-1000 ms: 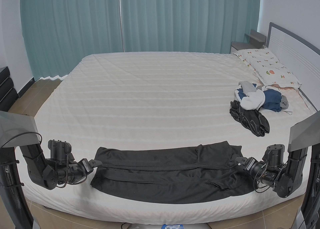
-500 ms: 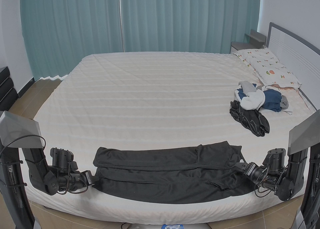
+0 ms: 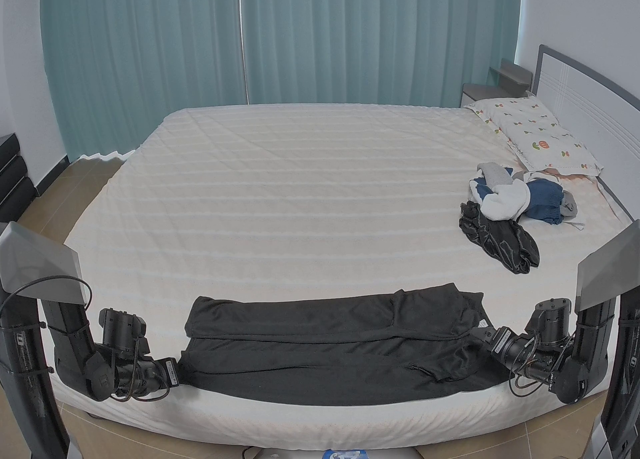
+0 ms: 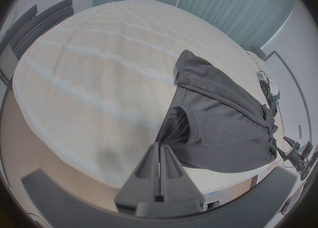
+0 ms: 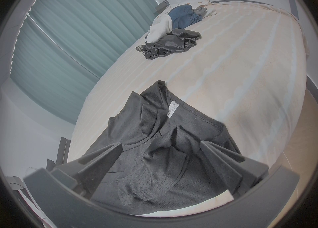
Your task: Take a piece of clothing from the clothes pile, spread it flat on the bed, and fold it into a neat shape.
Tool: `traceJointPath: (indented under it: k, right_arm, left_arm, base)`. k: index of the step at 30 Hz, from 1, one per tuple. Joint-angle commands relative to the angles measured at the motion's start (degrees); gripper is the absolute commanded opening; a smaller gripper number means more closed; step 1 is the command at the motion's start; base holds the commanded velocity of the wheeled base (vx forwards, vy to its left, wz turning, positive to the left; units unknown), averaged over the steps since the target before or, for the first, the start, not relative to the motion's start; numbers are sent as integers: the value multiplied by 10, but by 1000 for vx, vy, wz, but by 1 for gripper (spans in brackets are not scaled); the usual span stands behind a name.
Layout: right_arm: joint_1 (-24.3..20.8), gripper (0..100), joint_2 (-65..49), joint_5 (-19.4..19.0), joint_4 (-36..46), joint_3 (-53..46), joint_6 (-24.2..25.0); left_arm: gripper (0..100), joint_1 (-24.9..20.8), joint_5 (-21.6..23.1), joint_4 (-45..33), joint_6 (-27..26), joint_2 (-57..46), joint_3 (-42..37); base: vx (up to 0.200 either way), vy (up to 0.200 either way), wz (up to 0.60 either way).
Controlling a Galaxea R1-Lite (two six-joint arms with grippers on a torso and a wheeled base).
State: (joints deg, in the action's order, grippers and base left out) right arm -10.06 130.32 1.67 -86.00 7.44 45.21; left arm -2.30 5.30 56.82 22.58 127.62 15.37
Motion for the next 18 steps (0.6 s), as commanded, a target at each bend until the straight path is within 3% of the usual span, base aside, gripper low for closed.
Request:
traceJointPath:
  k: [1,8,9,18]
  right_arm:
    - [-2,100,1,0,0,-1,1]
    - [-2,100,1,0,0,-1,12]
    - [-2,100,1,0,0,-1,12]
    - [-2,100,-3,0,-2,-8,13]
  left_arm:
    - [0,3,-1,0,1,-10,-13]
    - [0,2,-2,0,6,-6,-12]
    - [100,2,-2,0,8,-6,-11]
    - [100,4,-1,0,70,-45,-2]
  base:
    - [0,0,0]
    - [0,0,0]
    - [0,0,0]
    - [0,0,0]
